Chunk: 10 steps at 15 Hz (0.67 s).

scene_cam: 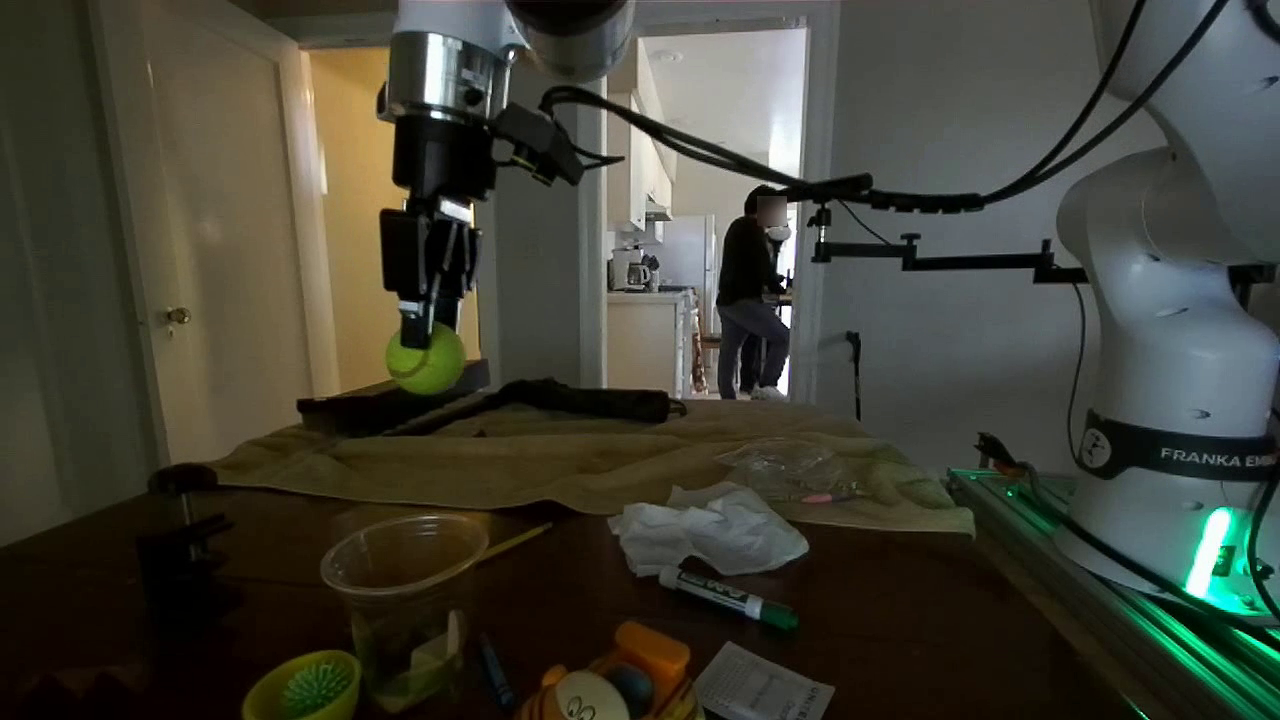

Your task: Remove the tennis ball from the clear cup.

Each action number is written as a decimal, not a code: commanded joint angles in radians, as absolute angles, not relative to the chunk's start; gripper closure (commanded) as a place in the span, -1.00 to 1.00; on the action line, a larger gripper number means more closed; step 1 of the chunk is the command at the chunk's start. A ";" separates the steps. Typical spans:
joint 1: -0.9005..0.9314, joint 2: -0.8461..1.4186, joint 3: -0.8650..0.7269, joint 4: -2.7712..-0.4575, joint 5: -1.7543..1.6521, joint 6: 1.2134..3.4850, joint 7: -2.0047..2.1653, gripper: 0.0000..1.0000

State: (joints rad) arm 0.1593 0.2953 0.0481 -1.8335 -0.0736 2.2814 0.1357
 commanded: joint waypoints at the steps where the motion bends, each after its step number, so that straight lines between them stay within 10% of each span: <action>1: 0.130 0.354 0.034 -1.836 -0.065 2.357 0.175 0.32; 10: 0.094 0.576 0.024 -1.788 -0.036 2.509 0.149 0.32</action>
State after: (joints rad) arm 0.0981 0.5154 0.0225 -1.8267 -0.0601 2.4777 0.1532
